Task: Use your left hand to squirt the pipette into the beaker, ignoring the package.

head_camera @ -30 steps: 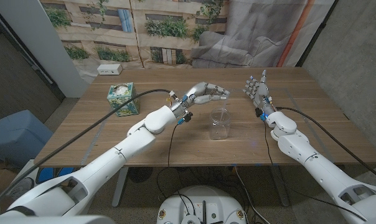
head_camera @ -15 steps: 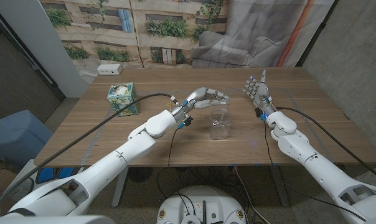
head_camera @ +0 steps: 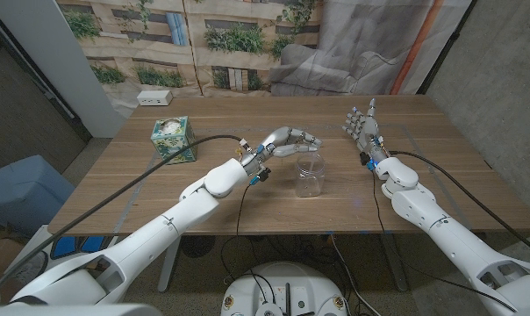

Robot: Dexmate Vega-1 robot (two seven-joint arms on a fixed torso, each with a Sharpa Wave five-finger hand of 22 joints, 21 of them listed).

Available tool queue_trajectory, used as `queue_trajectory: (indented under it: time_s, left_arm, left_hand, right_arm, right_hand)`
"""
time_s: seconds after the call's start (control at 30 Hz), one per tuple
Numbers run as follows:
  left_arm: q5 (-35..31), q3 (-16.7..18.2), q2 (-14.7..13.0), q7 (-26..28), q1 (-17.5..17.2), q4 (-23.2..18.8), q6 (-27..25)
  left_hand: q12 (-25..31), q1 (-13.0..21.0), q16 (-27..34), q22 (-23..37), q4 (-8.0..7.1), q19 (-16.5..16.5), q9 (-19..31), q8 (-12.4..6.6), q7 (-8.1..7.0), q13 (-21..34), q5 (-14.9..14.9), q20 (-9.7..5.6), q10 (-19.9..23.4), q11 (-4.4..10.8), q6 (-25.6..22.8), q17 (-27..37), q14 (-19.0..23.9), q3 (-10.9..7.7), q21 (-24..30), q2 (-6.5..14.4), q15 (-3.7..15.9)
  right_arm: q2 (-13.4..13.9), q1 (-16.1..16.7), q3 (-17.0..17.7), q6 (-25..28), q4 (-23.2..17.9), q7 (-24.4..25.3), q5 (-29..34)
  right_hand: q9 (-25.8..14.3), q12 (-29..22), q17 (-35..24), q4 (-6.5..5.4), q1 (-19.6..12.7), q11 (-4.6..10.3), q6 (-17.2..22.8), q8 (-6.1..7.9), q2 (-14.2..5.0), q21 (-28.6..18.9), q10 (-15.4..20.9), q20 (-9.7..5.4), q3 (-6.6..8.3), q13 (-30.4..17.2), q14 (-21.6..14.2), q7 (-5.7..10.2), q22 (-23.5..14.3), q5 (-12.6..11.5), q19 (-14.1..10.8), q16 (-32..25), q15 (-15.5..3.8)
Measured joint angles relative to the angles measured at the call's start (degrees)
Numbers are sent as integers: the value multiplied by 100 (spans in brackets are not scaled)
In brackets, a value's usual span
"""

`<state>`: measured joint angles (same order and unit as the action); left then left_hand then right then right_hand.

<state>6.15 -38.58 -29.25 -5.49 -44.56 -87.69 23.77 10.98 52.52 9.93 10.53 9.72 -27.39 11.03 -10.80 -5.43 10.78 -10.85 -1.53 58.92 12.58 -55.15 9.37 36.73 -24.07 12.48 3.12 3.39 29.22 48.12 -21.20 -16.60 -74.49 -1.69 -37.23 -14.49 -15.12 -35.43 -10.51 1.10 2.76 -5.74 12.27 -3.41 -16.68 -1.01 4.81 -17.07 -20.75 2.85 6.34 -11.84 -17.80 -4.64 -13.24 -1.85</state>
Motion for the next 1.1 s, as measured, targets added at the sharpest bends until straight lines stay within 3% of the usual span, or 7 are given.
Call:
queue_trajectory:
  time_s: [0.63, 1.1]
  left_arm:
    - [-196, 32, -4, 164, -42, 46, 128]
    - [-256, 52, -15, 215, -86, 56, 222]
  left_hand:
    - [79, 138, 49, 0, 41, -84, -16, -68, -30, 0, 0, -82, 199, 13, -280, 12, 45, -41, 0, 137, 2]
    - [133, 352, 88, 0, 88, -115, -17, -67, 101, 3, 1, -112, 434, 0, -418, 38, 281, -87, 46, 212, 27]
  right_arm:
    - [1, -1, 1, 4, -2, 0, -2]
    - [1, -2, 2, 5, -3, 0, -2]
  right_hand:
    - [0, 0, 0, 0, 0, -11, 0, 0, 0, 0, -12, 0, 0, 0, 0, 0, 0, 0, 0, 0, 0]
    - [0, 0, 0, 0, 0, -11, 0, 0, 0, 0, -12, 0, 0, 0, 0, 0, 0, 0, 0, 0, 0]
